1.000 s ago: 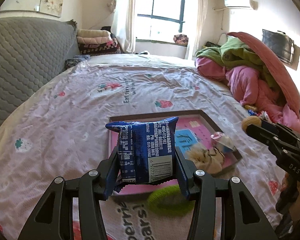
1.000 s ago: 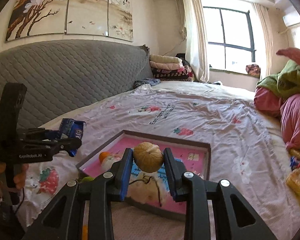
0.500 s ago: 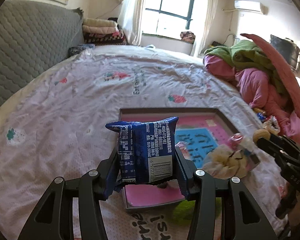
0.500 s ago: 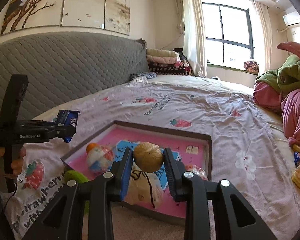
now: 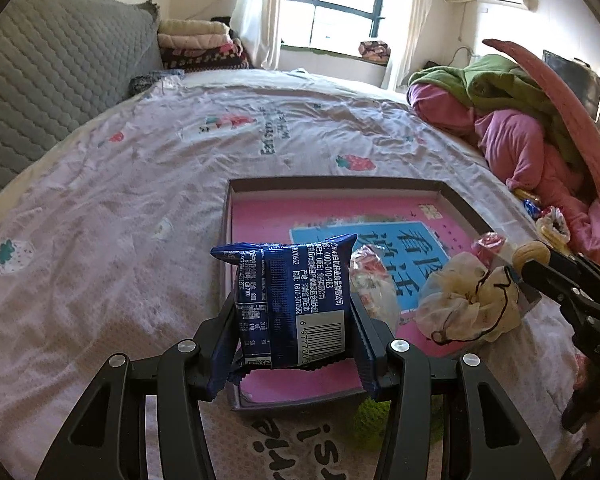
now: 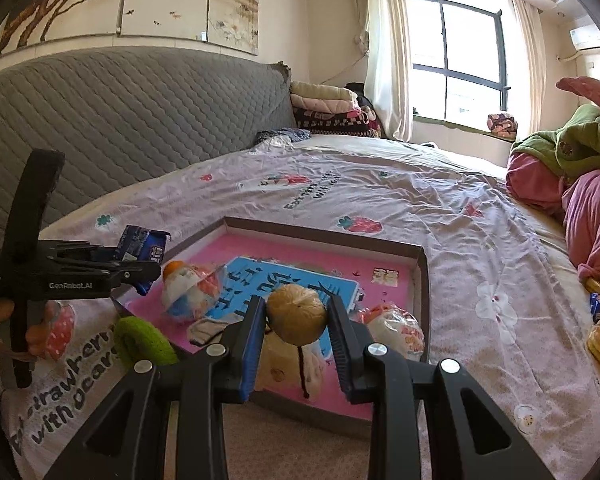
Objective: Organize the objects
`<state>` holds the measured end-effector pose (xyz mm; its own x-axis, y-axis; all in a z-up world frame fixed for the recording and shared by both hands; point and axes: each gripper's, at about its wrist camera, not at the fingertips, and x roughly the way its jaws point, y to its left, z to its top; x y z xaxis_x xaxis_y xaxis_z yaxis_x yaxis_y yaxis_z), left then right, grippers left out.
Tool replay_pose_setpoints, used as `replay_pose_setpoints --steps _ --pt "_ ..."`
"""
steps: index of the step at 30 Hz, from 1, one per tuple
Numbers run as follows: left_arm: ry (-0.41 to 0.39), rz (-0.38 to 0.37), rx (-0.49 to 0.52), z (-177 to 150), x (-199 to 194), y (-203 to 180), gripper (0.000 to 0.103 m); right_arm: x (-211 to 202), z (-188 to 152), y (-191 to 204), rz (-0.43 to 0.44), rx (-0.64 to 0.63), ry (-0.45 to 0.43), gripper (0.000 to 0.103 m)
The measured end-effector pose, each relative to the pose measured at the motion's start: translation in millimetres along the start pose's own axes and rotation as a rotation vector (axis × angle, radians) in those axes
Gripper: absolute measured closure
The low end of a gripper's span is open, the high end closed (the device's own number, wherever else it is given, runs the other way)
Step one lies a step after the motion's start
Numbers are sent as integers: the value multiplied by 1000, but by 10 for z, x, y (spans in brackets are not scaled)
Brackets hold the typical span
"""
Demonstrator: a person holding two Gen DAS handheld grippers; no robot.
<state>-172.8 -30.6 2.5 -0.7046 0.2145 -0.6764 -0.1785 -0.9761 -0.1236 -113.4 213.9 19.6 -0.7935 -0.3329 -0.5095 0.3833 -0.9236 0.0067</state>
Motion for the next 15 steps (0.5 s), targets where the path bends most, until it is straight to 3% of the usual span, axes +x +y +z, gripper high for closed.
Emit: replay_pose_setpoints --steps 15 --pt "55 -6 19 -95 177 -49 51 140 -108 -24 -2 5 60 71"
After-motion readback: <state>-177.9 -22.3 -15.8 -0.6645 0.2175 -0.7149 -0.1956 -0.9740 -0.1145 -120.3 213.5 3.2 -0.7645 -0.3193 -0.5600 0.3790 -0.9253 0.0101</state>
